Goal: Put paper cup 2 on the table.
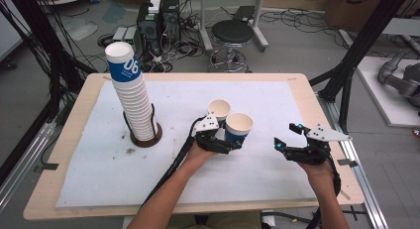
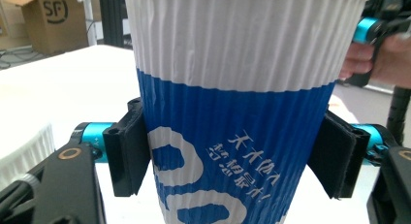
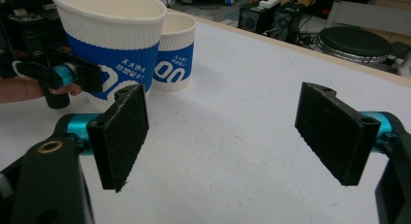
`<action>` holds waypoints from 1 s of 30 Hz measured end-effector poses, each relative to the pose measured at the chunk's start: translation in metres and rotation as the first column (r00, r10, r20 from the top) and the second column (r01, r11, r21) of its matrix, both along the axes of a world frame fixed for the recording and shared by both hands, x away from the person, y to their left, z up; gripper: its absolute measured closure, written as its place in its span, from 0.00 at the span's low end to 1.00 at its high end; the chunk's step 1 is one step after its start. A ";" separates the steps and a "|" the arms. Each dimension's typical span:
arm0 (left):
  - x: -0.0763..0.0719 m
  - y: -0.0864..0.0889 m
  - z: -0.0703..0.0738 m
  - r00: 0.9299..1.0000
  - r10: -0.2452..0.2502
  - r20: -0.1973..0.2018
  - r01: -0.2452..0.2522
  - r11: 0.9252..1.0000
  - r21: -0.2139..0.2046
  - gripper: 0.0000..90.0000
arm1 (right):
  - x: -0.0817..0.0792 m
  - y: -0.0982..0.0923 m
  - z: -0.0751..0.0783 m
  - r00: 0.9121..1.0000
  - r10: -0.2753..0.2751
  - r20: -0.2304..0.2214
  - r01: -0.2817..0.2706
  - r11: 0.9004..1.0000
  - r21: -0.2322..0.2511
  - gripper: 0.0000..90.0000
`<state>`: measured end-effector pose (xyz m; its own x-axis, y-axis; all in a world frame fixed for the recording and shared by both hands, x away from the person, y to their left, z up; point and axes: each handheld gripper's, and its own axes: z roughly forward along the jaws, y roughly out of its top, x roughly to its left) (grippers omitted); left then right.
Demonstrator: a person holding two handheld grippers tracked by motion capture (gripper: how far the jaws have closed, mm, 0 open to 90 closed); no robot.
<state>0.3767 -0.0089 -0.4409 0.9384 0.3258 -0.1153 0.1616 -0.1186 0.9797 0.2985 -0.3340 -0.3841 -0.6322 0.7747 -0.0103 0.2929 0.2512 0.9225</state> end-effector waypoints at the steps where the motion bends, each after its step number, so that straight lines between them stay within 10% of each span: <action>1: 0.000 -0.001 -0.001 1.000 0.000 -0.005 0.000 1.000 0.008 0.29 | 0.000 0.000 0.000 1.000 0.000 0.002 0.000 1.000 -0.001 0.22; 13: 0.002 -0.014 -0.011 0.999 0.033 -0.034 -0.028 0.989 0.143 0.29 | -0.001 -0.001 0.001 1.000 -0.001 0.003 0.001 1.000 0.005 0.22; 19: -0.003 -0.022 -0.010 0.998 0.056 -0.010 -0.052 0.967 0.249 0.29 | -0.001 0.001 0.002 1.000 0.003 0.006 -0.003 1.000 0.009 0.22; 30: -0.004 -0.019 -0.007 0.996 0.069 -0.051 -0.050 0.948 0.314 0.29 | -0.001 0.001 0.002 1.000 0.006 0.008 -0.006 1.000 0.005 0.22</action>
<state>0.3729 -0.0282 -0.4482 0.9106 0.4096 -0.0553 0.2359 -0.4050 0.8834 0.2975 -0.3326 -0.3819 -0.6369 0.7709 -0.0114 0.2838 0.2481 0.9262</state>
